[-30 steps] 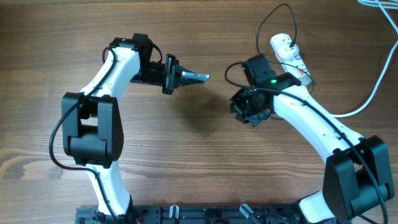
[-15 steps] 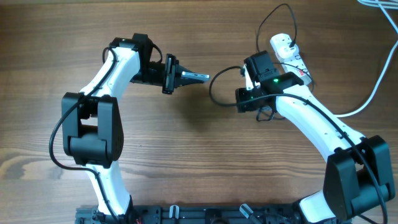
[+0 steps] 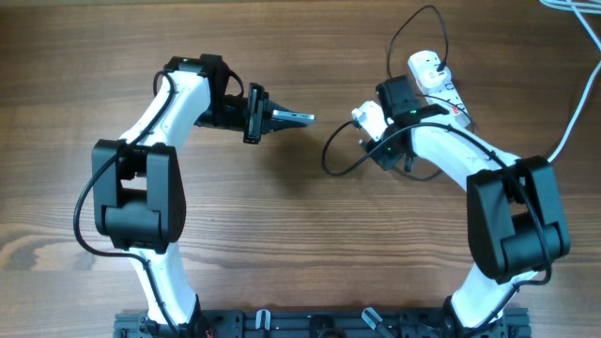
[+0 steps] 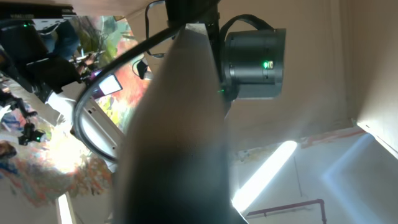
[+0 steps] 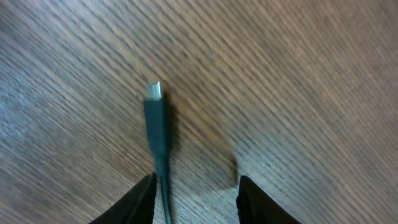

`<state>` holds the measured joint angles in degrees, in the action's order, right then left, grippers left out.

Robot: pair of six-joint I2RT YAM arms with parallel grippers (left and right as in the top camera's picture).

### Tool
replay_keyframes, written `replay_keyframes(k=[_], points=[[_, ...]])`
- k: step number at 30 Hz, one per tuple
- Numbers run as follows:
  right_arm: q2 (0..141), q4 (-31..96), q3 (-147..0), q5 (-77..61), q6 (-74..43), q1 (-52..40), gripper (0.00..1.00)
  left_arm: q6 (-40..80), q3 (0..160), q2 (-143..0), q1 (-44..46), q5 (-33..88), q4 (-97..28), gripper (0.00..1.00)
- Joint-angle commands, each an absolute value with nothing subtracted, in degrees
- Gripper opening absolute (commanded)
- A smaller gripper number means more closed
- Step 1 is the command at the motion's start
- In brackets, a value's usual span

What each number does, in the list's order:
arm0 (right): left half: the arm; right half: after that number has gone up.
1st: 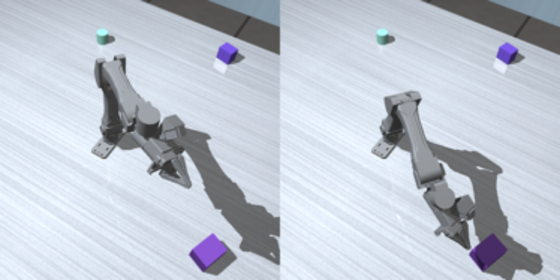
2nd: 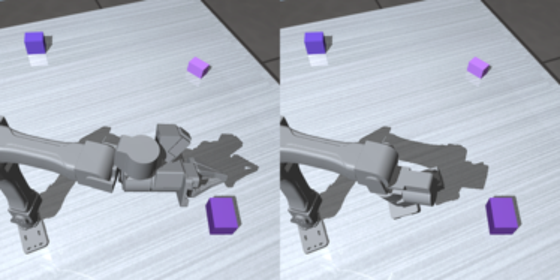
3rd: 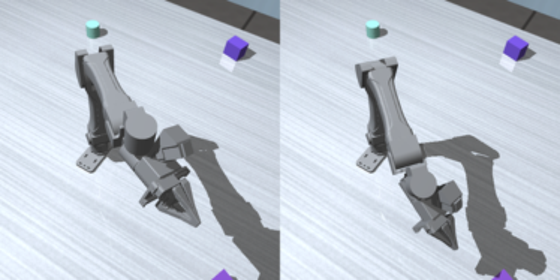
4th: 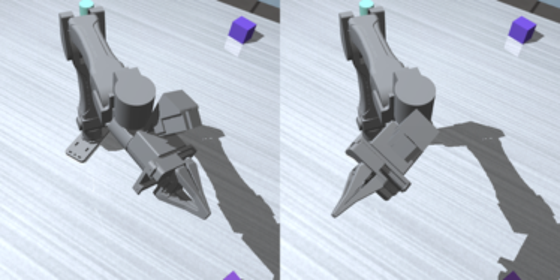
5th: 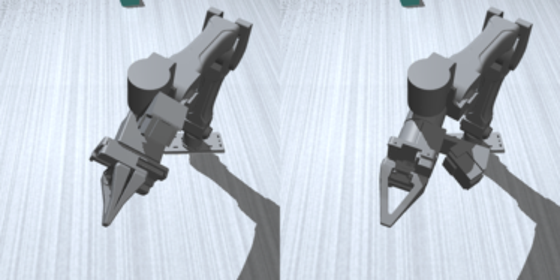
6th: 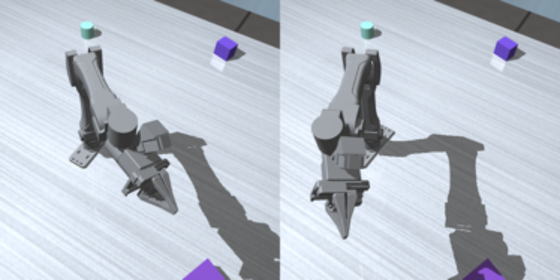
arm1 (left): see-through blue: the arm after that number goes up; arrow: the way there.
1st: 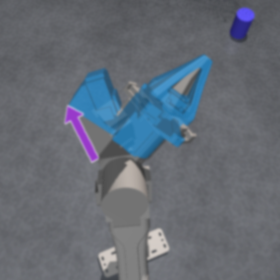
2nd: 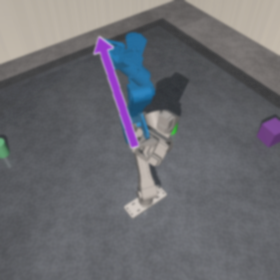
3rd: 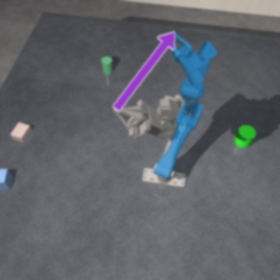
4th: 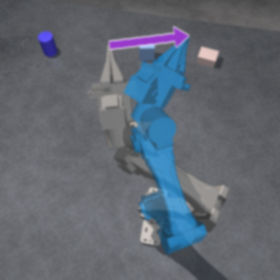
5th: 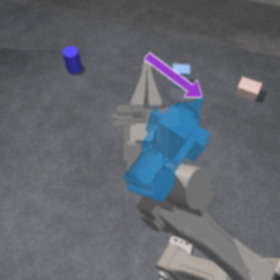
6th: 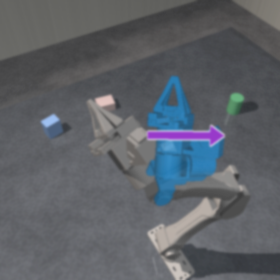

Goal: Plug charger to phone and switch on socket
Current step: 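Carry the cable's USB-C plug toward the phone held by the left gripper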

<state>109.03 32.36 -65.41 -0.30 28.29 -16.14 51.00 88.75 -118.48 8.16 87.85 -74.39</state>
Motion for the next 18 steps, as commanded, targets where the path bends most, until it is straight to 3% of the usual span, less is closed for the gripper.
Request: replay_keyframes(k=[1, 3, 8, 18], points=[[112.1, 34.8, -65.1, -4.5, 28.6, -15.7, 0.22, 49.7, 89.1, -116.6, 7.5, 90.4, -74.6, 0.04], [112.1, 35.9, -65.1, -6.4, 24.9, -15.8, 0.13, 49.7, 89.1, -116.6, 7.5, 90.4, -74.6, 0.04], [112.1, 44.1, -65.1, -19.8, 20.3, -16.3, 0.12, 49.7, 89.1, -116.6, 7.5, 90.4, -74.6, 0.04], [112.1, 49.1, -65.1, -20.6, 18.3, -23.4, 0.14, 49.7, 89.1, -113.6, 5.2, 90.4, -74.6, 0.04]])
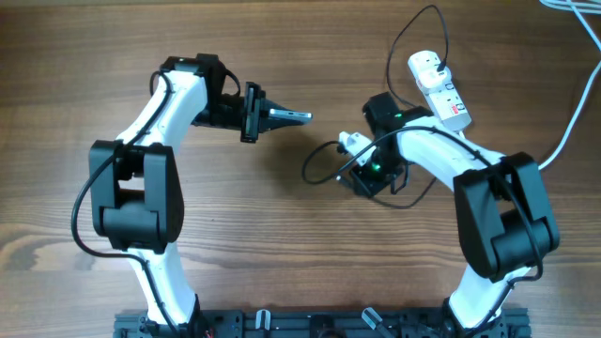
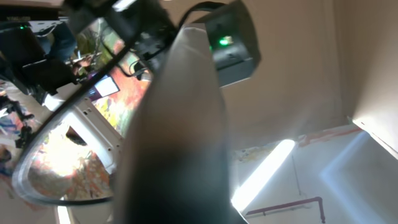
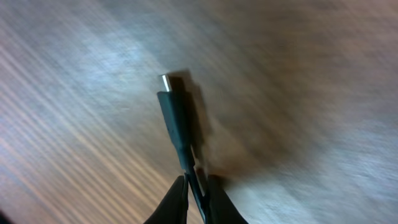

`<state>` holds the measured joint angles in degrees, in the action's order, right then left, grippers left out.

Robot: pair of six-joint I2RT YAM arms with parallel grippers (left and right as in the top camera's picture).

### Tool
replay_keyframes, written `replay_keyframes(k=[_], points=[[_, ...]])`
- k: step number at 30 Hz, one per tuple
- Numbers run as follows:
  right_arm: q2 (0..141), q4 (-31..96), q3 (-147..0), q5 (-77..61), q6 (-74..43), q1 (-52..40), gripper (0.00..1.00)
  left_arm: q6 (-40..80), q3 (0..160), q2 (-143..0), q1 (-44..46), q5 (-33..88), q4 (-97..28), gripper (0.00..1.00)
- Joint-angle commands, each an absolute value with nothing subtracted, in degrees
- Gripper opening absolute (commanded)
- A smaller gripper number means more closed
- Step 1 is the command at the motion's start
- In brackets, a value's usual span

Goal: Plug charger to phone and switch on socket
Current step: 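Carry the cable's USB-C plug toward the phone held by the left gripper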

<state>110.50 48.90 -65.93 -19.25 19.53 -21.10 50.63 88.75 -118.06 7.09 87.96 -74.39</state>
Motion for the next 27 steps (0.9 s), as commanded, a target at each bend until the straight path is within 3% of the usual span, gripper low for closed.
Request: replay_keyframes(k=[1, 27], points=[[112.1, 49.0, -65.1, -20.2, 17.9, -23.9, 0.15, 49.7, 89.1, -112.9, 4.7, 90.4, -74.6, 0.04], [112.1, 44.2, -65.1, -17.9, 18.0, -24.9, 0.17, 49.7, 89.1, -96.1, 4.3, 90.0, -86.0, 0.04]])
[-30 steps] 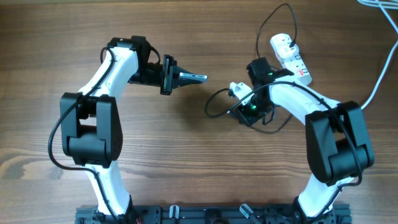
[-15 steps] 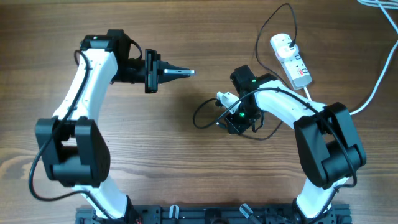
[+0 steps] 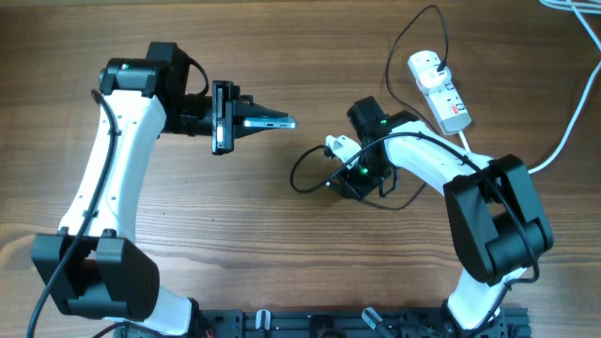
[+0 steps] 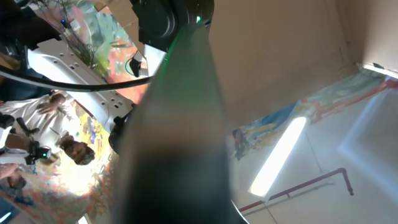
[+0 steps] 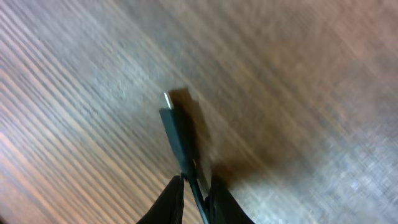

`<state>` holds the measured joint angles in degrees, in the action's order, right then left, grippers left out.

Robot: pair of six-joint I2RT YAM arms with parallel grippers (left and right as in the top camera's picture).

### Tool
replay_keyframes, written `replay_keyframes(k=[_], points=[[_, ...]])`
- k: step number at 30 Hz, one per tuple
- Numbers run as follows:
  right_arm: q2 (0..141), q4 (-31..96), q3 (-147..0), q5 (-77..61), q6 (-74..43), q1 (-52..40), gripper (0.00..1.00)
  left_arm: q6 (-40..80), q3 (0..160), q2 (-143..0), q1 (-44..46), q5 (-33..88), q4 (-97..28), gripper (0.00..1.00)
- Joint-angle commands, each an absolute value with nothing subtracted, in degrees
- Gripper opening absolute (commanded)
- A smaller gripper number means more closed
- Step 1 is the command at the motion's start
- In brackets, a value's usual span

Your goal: Plug charger to phone and switch on socket

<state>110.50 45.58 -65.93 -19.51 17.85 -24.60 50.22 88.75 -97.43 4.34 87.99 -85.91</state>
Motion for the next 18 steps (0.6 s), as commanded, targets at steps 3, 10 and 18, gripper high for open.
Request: replay_keyframes(k=[3, 10, 18], points=[[112.1, 43.9, -65.1, -17.9, 19.1, -24.9, 0.17, 49.7, 89.1, -96.1, 4.3, 86.1, -86.0, 0.04], [112.1, 39.0, -65.1, -17.9, 20.6, -24.8, 0.35, 49.9, 89.1, -96.1, 4.3, 80.6, -83.7, 0.04], [112.1, 39.9, -65.1, -17.5, 21.0, -24.8, 0.56, 49.9, 89.1, -96.1, 4.3, 40.7, -73.8, 0.04]])
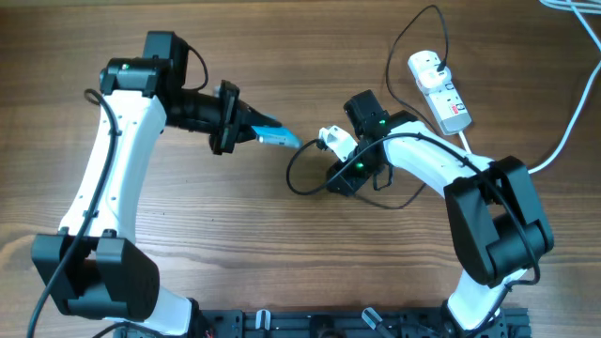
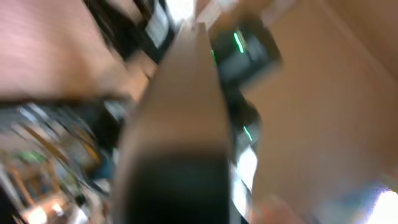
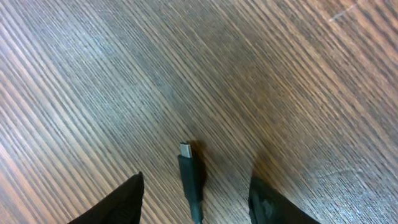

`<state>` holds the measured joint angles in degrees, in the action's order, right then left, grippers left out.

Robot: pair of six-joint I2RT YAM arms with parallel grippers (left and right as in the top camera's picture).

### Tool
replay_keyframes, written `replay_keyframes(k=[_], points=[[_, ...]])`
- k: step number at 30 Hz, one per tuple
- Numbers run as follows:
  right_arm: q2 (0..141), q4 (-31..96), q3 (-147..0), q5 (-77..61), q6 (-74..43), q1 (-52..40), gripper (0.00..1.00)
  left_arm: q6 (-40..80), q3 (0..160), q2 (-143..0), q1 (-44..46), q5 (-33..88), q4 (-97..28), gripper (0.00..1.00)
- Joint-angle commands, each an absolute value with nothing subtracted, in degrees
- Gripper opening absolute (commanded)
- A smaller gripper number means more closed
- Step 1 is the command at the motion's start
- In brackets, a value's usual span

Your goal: Plug charger to phone and switch on socket

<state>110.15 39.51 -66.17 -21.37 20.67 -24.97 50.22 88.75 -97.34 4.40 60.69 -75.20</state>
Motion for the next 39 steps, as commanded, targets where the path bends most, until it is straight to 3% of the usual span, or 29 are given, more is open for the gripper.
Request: replay_keyframes(k=[1, 5, 10, 13, 19, 27, 29, 33, 39], points=[[112.1, 39.9, -65.1, -17.3, 20.9, -24.8, 0.56, 49.9, 89.1, -96.1, 4.3, 35.1, -73.6, 0.04], [112.1, 39.4, -65.1, -16.1, 20.8, -24.9, 0.63, 49.9, 89.1, -96.1, 4.3, 19.2, -71.9, 0.04], [112.1, 37.2, -65.1, -14.7, 21.0, -24.9, 0.59, 49.9, 89.1, -96.1, 4.3, 13.4, -69.3, 0.04], [112.1, 41.2, -65.1, -6.7, 21.0, -24.9, 0.43, 49.8, 89.1, -96.1, 4.3, 13.4, -69.2, 0.04], [112.1, 47.4, -65.1, -6.3, 22.5, -24.9, 0.33, 49.9, 89.1, -96.1, 4.3, 13.4, -68.3, 0.04], [112.1, 47.7, -65.1, -14.5, 22.3, -24.9, 0.31, 49.9, 89.1, -96.1, 4.3, 13.4, -68.3, 0.04], [112.1, 47.9, -64.8, -11.1, 22.1, -24.9, 0.39, 49.9, 89.1, -96.1, 4.3, 13.4, -68.3, 0.04], [112.2, 39.9, -62.4, -5.1, 21.6, -24.9, 0.4, 49.9, 89.1, -96.1, 4.3, 13.4, -67.8, 0.04], [112.2, 31.3, -61.8, 7.6, 11.2, -23.9, 0.36, 49.9, 89.1, -96.1, 4.3, 13.4, -67.9, 0.04]])
